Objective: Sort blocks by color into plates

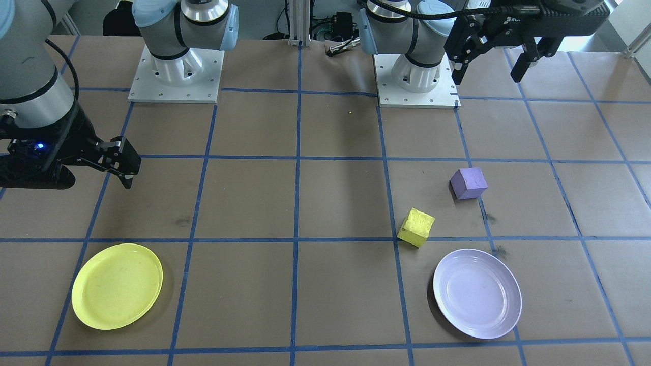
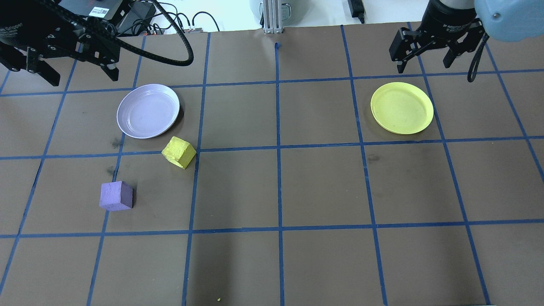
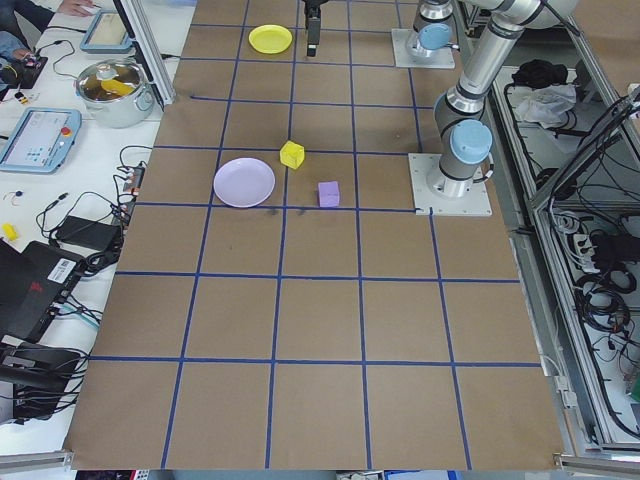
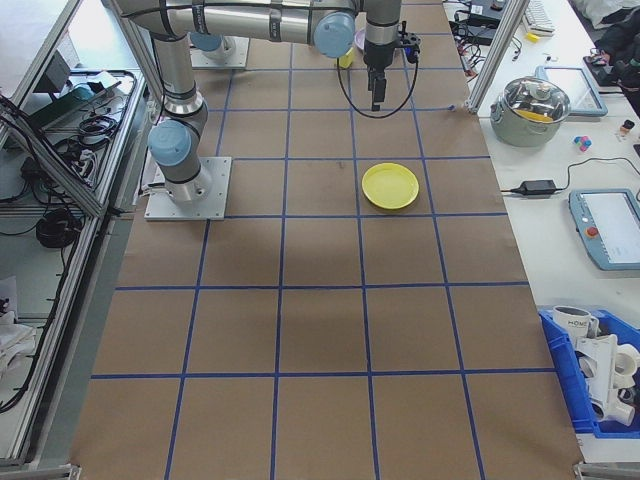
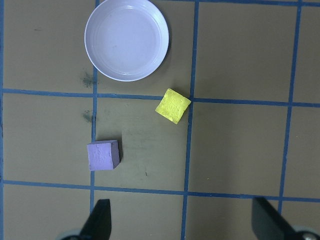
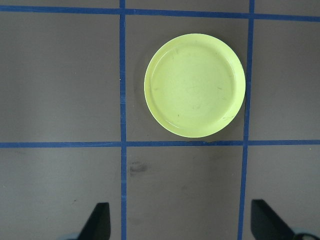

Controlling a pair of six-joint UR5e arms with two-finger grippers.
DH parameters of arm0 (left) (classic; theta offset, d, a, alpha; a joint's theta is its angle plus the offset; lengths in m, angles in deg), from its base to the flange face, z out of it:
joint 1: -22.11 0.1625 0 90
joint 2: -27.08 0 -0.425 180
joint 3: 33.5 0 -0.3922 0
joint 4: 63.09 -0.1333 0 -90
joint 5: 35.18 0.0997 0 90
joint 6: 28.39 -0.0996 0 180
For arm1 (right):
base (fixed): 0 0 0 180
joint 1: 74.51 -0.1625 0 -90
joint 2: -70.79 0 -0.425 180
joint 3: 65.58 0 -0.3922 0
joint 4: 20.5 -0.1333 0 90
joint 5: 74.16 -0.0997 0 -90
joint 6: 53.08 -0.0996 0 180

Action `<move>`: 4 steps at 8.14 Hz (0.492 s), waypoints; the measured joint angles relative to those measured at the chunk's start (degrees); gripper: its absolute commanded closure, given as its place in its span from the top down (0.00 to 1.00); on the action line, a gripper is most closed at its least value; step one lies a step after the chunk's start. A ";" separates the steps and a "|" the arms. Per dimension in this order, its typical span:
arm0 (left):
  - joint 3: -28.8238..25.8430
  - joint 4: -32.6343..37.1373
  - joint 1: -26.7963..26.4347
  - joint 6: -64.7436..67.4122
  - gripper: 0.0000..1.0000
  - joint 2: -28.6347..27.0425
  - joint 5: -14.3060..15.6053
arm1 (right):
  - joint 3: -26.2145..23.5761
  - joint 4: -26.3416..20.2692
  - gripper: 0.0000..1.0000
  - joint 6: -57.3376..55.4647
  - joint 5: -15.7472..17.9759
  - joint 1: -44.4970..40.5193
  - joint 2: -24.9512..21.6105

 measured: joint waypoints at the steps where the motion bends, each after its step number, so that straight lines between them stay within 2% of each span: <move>1: -0.02 0.03 0.00 0.00 1.00 -0.01 0.03 | -0.01 0.16 1.00 0.09 -0.05 0.00 -0.03; 4: 0.13 0.09 0.06 -0.36 1.00 0.41 0.00 | -0.02 0.26 1.00 0.08 -0.10 0.02 -0.10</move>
